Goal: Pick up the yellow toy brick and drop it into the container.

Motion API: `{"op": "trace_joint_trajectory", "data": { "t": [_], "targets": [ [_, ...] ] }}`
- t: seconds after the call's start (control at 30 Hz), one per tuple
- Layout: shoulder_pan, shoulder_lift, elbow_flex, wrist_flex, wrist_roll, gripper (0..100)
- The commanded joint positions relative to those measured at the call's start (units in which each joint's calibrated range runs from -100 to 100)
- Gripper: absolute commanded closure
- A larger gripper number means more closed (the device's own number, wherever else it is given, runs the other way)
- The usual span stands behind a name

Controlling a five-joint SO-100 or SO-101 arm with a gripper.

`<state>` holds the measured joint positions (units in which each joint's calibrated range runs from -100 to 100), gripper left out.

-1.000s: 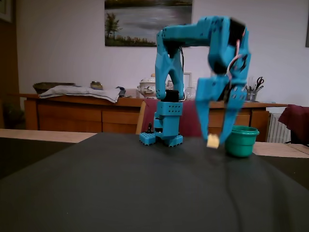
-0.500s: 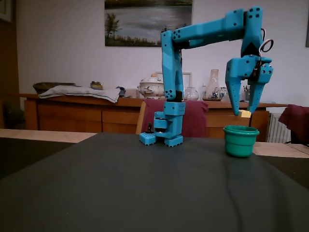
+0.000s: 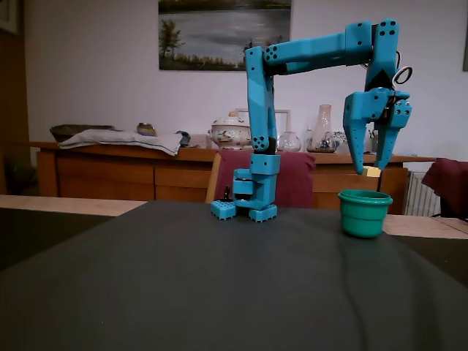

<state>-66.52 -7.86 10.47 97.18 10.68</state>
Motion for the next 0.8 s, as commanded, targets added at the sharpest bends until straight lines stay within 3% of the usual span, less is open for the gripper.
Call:
{"op": "trace_joint_trajectory", "data": {
  "t": [0.0,0.47,0.67,0.77],
  "targets": [
    [0.3,-0.1,-0.2,-0.5,0.1,100],
    [0.2,-0.1,7.0,-5.5,0.2,99],
    [-0.1,-0.1,7.0,-5.4,0.2,88],
    [-0.3,-0.1,7.0,-5.1,0.2,88]
  ]
}}
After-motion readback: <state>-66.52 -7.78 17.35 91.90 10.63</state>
